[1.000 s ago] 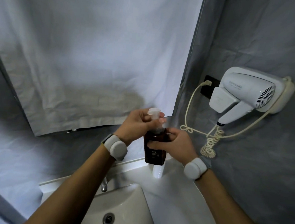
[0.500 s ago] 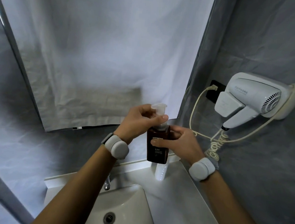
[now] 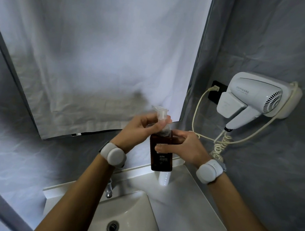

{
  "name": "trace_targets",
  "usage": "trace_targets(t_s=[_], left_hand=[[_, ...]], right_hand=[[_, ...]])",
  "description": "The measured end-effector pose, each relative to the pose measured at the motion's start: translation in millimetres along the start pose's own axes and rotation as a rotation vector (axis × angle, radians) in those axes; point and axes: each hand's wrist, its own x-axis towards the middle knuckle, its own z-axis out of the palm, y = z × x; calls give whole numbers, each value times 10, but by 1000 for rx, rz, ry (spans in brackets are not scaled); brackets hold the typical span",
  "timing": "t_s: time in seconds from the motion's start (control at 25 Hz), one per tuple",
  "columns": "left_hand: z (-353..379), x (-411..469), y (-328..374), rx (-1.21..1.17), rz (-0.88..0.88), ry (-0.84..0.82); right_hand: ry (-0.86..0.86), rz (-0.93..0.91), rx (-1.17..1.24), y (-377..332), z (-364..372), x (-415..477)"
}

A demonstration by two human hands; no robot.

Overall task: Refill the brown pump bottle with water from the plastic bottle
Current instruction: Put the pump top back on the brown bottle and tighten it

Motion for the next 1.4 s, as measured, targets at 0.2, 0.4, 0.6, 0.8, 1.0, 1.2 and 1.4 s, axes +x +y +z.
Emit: trace_targets(t_s=[0.2, 0.4, 0.6, 0.8, 1.0, 1.2, 1.4], left_hand=[[72, 66, 37, 41, -57, 249], [-12, 96, 89, -99, 1, 167], [-32, 52, 60, -71, 42, 57], [-8, 102, -6, 122, 3, 277], [-112, 73, -35, -133, 15, -5], [-75, 99, -52, -17, 7, 46], [-8, 163, -96, 33, -16, 227]], right_hand=[[67, -22, 16, 26, 48, 9], [-15, -28, 18, -47, -72, 43], [-27, -25, -6, -47, -83, 61], [72, -31, -27, 68, 36, 75], [-106, 6, -21, 76, -90, 87], [-1, -6, -15, 138, -33, 117], [52, -22, 10, 187, 5, 161]])
